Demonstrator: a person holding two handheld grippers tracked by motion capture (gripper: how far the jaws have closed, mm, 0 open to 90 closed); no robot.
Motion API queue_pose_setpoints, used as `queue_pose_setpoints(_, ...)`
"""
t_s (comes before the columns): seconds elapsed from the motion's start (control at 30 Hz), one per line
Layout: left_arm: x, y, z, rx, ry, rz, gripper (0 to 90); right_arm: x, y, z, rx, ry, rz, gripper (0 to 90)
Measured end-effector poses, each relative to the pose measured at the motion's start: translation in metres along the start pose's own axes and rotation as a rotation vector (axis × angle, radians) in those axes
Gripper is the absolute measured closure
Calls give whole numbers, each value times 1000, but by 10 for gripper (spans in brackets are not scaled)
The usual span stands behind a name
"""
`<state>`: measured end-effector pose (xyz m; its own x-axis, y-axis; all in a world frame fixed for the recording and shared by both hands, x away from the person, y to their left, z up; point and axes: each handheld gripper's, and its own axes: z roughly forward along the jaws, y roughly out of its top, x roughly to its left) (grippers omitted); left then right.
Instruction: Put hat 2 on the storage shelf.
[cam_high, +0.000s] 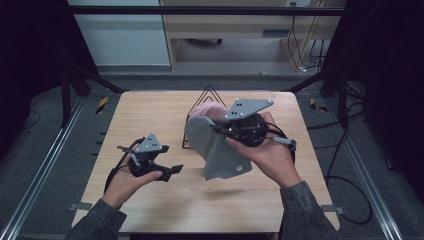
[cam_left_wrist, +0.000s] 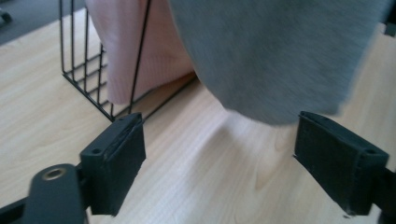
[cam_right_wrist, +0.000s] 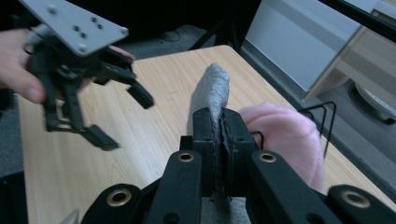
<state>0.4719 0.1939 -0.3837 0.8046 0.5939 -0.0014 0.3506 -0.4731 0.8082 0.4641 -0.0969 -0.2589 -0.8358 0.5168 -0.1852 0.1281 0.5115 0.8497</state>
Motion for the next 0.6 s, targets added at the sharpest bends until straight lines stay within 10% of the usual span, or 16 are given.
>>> queue_pose_setpoints(0.37, -1, 14, 18, -25, -33, 10, 321, 12, 6, 0, -12, 27, -17, 861)
queue_pose_setpoints(0.6, 0, 30, 33, -39, -30, 29, 744, 7, -3, -3, 0, 13, 7, 861)
